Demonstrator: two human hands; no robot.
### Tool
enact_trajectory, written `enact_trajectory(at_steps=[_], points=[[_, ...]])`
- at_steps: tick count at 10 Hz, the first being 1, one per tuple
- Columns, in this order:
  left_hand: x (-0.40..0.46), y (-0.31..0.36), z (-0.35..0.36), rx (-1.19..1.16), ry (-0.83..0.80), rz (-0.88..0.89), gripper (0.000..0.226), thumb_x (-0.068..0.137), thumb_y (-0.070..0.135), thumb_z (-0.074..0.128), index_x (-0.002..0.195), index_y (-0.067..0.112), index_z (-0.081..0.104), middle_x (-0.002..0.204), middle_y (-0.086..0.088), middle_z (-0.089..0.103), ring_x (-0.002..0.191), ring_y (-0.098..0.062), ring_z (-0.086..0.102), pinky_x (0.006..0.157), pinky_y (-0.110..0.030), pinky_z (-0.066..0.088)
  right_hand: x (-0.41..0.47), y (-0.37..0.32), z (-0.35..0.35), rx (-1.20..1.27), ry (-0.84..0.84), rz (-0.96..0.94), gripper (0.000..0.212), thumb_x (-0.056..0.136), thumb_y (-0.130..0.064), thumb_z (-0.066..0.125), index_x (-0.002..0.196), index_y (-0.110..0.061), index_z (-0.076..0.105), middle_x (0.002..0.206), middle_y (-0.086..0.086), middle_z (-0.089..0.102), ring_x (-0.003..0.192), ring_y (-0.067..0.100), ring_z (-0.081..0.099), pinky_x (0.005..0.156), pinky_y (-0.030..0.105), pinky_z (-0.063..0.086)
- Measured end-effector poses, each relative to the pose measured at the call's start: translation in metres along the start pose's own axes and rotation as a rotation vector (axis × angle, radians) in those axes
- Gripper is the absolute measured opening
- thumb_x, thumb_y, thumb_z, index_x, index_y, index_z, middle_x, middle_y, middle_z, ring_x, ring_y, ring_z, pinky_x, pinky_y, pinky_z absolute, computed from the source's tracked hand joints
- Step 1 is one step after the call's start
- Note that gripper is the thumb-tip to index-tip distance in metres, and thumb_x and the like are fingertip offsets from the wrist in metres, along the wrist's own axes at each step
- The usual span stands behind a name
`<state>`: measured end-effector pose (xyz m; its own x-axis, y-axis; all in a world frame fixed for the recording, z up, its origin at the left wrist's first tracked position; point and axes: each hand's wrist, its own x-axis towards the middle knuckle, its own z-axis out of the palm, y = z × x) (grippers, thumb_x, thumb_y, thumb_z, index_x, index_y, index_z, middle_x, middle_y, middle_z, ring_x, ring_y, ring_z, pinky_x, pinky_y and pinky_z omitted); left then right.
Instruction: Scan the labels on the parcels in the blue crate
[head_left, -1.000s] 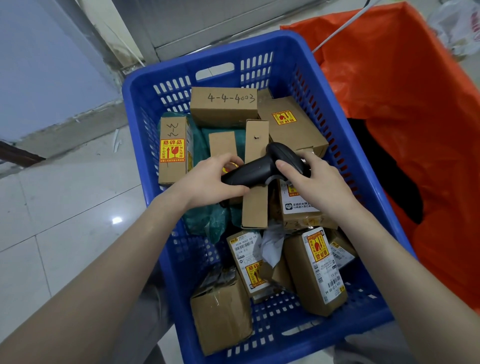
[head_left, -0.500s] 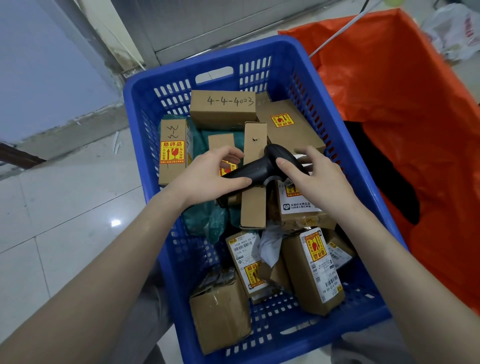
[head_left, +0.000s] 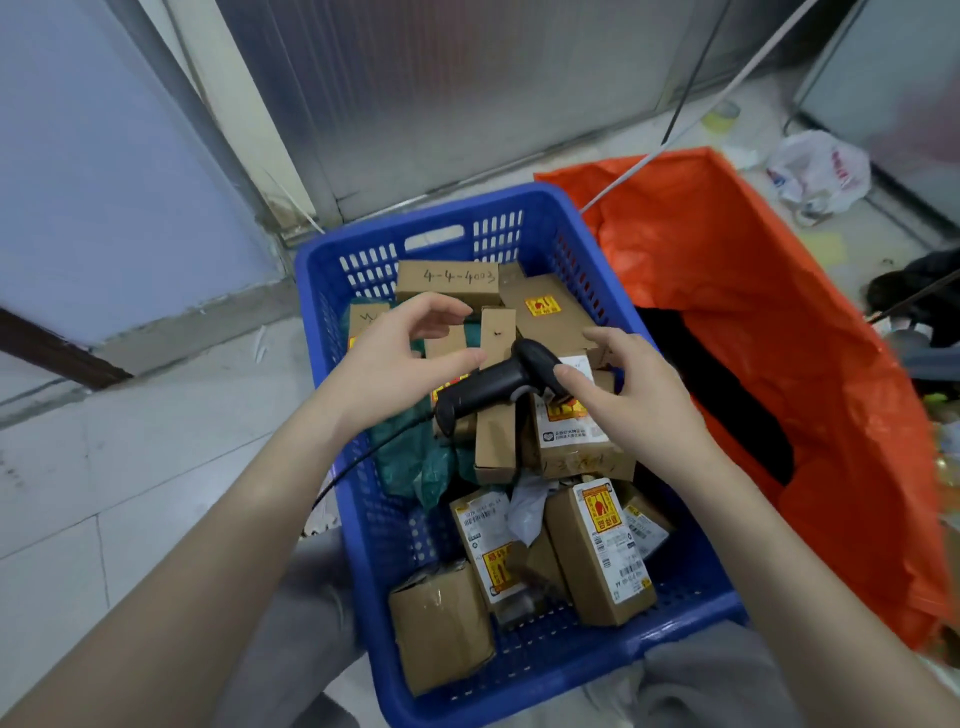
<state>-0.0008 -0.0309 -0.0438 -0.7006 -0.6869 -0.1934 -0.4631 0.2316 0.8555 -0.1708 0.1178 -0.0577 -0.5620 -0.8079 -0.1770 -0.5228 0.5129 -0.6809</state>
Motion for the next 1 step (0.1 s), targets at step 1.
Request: enact_trajectory(at_steps=[1], points=[[-0.0171, 0.0264, -0.0119, -0.004, 0.055, 0.046, 0.031, 0.081, 0.032, 0.073, 0.108, 0.036, 0.059, 0.116, 0.019, 0.061, 0.112, -0.001, 0.057, 0.095, -0.024, 0.044, -0.0191, -0.0229, -0.0264, 0.051, 0.048, -0.025, 0.051, 0.091, -0.04, 0.058, 0.138, -0.022, 0.046, 0.14, -0.003, 0.048, 0.131, 0.014, 0.042, 0.096, 0.022, 0.031]])
